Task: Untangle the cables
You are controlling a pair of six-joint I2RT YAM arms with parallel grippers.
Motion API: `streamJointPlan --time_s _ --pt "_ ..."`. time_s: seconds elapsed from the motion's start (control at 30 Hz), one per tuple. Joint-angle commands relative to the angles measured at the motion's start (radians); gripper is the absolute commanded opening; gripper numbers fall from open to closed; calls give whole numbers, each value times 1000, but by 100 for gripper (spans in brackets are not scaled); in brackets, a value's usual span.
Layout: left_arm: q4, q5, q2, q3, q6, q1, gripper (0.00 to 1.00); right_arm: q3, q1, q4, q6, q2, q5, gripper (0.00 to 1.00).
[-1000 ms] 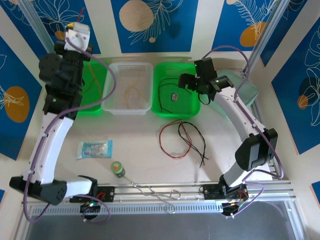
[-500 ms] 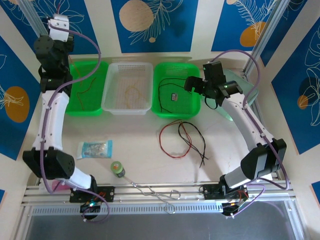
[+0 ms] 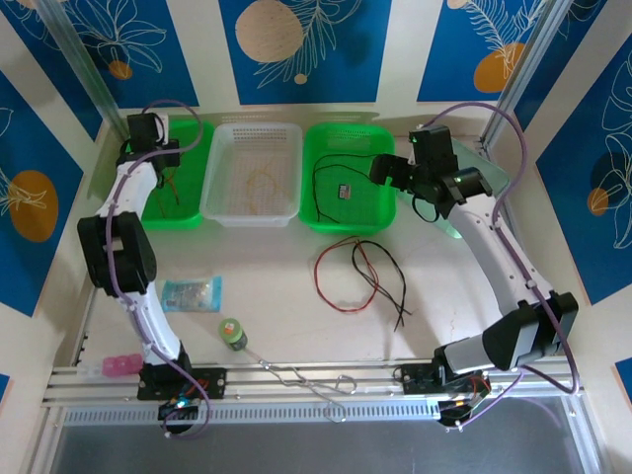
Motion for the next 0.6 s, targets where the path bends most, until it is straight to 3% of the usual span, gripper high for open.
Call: streamJointPlan --time_s 0.0,0.1,0.27,0.4,0.43,0.5,0.57 --pt "-158 84 73 106 -117 34 0 -20 -6 -27 -18 -51 -17 100" --pt "-134 127 102 78 -184 59 0 -37 -8 -30 -20 -82 -7 100" --pt "-163 179 152 91 -213 75 16 -45 -16 -52 -28 -122 6 100" --pt "-171 222 174 78 -234 76 20 -51 -18 -55 -28 -147 8 100" --pt "-172 230 176 82 -238 75 27 -50 -18 -57 -28 -150 8 100" --pt "-173 253 175 95 -242 76 66 -50 -17 -63 -26 -158 4 100" --pt "-163 257 152 104 -232 74 84 -49 -16 -69 -23 -164 3 100"
